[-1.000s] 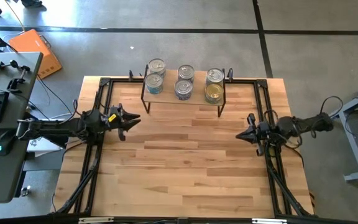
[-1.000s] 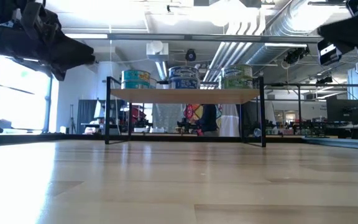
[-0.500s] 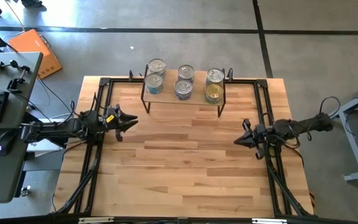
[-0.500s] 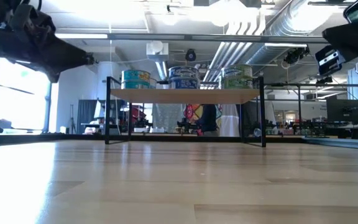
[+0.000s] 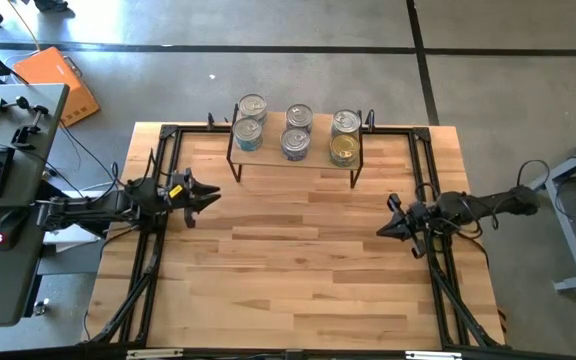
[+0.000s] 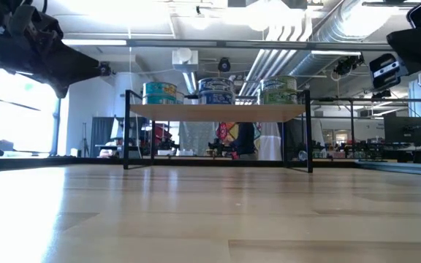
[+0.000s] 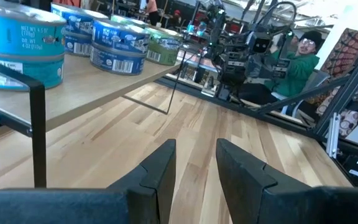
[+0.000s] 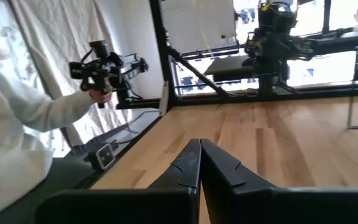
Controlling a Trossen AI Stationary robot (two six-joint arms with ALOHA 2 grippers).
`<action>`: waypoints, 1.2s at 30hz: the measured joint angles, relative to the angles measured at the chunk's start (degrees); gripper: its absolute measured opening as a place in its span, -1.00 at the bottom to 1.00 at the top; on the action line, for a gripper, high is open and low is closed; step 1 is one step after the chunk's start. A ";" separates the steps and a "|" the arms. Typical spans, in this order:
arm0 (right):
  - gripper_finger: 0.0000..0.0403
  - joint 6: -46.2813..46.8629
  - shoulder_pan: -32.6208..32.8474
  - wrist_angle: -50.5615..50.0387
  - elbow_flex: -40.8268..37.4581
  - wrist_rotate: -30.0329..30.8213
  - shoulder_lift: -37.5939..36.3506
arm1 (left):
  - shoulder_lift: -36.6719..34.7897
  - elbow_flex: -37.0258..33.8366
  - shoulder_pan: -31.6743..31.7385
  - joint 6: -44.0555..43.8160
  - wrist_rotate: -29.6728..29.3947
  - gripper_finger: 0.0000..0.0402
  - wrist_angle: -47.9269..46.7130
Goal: Stack canned seafood by type on shelf
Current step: Return to Home Position
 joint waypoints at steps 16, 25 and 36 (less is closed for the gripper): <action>-1.00 4.12 -5.28 0.68 -0.04 -2.12 0.35 | -5.32 -3.89 1.44 2.01 10.02 -0.47 3.00; -1.00 4.34 -5.28 0.55 -0.07 -0.53 0.76 | -5.10 -4.59 -0.07 8.41 11.62 -0.50 5.05; -1.00 1.46 -5.28 0.28 -0.09 1.02 0.76 | -4.97 -4.57 -2.47 11.56 10.78 -0.57 4.75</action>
